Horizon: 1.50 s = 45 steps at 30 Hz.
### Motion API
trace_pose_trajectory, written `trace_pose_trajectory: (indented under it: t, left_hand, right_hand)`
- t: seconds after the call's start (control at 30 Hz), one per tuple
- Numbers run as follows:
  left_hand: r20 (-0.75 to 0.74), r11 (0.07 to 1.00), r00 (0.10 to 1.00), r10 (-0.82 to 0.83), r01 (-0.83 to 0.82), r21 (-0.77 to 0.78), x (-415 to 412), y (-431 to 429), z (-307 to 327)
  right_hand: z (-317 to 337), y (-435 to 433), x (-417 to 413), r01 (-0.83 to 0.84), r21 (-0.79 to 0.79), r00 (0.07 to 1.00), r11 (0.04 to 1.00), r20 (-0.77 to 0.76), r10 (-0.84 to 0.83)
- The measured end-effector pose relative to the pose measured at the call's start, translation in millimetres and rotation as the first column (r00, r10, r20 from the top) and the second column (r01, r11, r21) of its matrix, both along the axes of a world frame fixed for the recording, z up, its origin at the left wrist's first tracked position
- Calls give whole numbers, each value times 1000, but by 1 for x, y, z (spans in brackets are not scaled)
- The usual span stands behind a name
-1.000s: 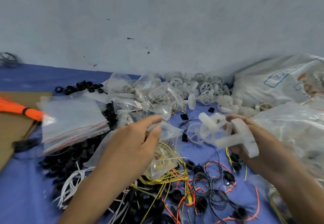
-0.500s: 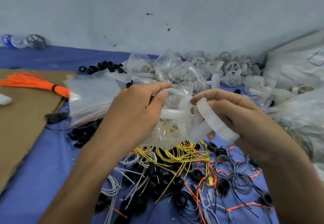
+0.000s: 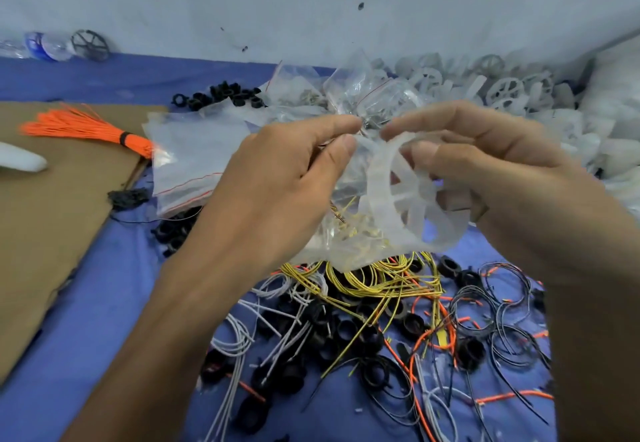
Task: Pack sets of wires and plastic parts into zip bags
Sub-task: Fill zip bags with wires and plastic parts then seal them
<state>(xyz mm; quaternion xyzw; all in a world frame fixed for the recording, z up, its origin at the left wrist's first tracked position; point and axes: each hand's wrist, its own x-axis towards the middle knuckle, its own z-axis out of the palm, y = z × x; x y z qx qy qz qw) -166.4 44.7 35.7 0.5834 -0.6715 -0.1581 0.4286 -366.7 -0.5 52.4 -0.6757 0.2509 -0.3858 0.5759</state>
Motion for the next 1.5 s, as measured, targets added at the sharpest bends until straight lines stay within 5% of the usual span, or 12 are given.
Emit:
trace_pose_trajectory:
  t: [0.17, 0.33, 0.5, 0.73, 0.8, 0.93, 1.0, 1.3, 1.4, 1.5]
  left_hand:
    - [-153, 994, 985, -82, 92, 63, -2, -6, -2]
    - [-93, 999, 996, -1, -2, -38, 0, -6, -7]
    - [-34, 998, 999, 26, -28, -59, -7, -1, -3]
    - [-30, 994, 995, 94, -96, -55, -3, -3, -2]
    - [-37, 995, 995, 90, -92, -47, -2, -3, -2]
    - [-40, 996, 996, 81, -82, -34, -1, -4, -4]
    - [-47, 996, 996, 77, -78, -33, -1, -4, -5]
    - [-26, 998, 998, 60, -61, -26, -3, -4, -6]
    - [-26, 997, 997, 72, -73, -26, -1, -5, -7]
    - [-17, 997, 998, 68, -68, -22, 0, -6, -6]
  right_hand:
    - [3, 0, -1, -10, 51, 990, 999, 143, 2]
    - [-4, -2, 6, 104, -31, 994, 994, -40, -105]
    - [-3, 3, 15, 210, -165, 973, 964, -62, -223]
    - [-2, -2, -7, 31, -369, 923, 929, -347, -169]
    - [-4, -7, -22, -57, -369, 829, 928, -536, -162]
    - [-19, -18, -34, -180, -264, 377, 948, -908, -182]
    - [-23, -20, -32, -182, -198, 332, 963, -934, -129]
    - [-18, -14, -25, -260, -130, 381, 957, -924, -22]
    - [6, -11, -56, -201, -159, 709, 967, -704, 32]
    - [18, 1, -69, -76, -190, 973, 979, -227, 31]
